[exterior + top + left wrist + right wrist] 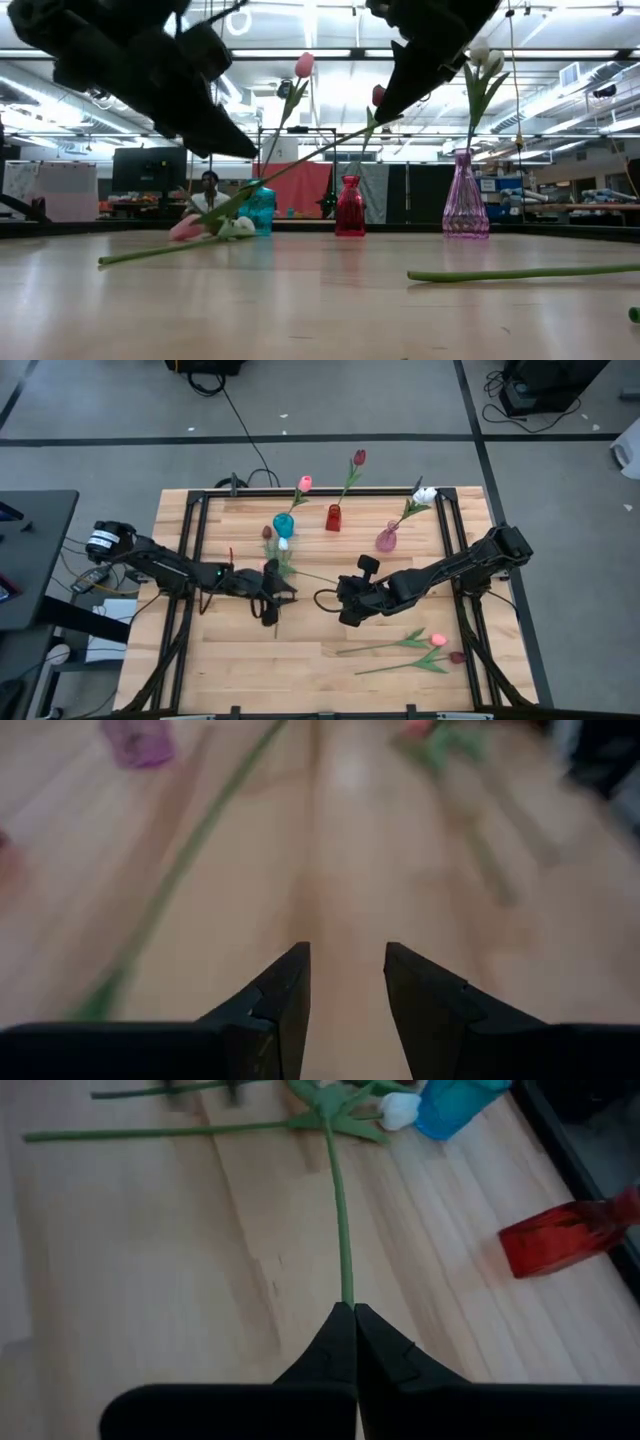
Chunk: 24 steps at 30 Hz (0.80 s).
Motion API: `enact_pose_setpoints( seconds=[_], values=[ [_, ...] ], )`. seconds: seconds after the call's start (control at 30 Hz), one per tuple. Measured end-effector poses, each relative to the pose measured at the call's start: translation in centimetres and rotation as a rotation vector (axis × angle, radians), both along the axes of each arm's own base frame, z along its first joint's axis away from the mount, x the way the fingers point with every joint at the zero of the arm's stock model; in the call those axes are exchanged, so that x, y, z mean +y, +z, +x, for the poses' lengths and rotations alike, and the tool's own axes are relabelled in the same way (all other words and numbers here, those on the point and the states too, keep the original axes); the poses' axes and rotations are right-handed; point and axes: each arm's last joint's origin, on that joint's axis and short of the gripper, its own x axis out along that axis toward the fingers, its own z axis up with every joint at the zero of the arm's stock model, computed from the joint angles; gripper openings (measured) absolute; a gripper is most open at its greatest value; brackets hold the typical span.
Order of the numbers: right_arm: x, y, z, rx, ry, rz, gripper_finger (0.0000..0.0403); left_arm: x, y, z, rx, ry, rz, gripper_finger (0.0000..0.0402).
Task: Sort flowers into vase by color
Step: Put the top pink tulip into the blue vase
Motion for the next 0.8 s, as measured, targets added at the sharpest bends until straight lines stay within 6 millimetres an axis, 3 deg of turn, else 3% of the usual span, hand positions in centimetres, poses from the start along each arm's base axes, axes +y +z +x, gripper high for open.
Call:
enact_pose_setpoints(
  seconds=[0.13, 0.43, 0.67, 0.8],
  values=[
    [0.0, 0.1, 0.1, -0.025, -0.013, -0.018, 0.0, -0.6, -1.1, -1.0, -0.103, 0.013, -0.157, 0.0135],
    [1.5, 0.9, 0.5, -0.133, 0.014, -0.119, 0.0, 1.1, -3.0, -4.0, -0.385, 0.188, -0.42, 0.0135],
    [0.8, 0.5, 2.4, -0.19, 0.094, 0.099, 0.0026, 0.9, -3.4, -3.9, -0.362, 0.163, -0.384, 0.0135],
    [0.4, -2.2, 4.9, -0.197, 0.152, 0.092, 0.0063, 0.9, -2.8, -3.9, -0.43, 0.137, -0.342, 0.0135]
  ],
)
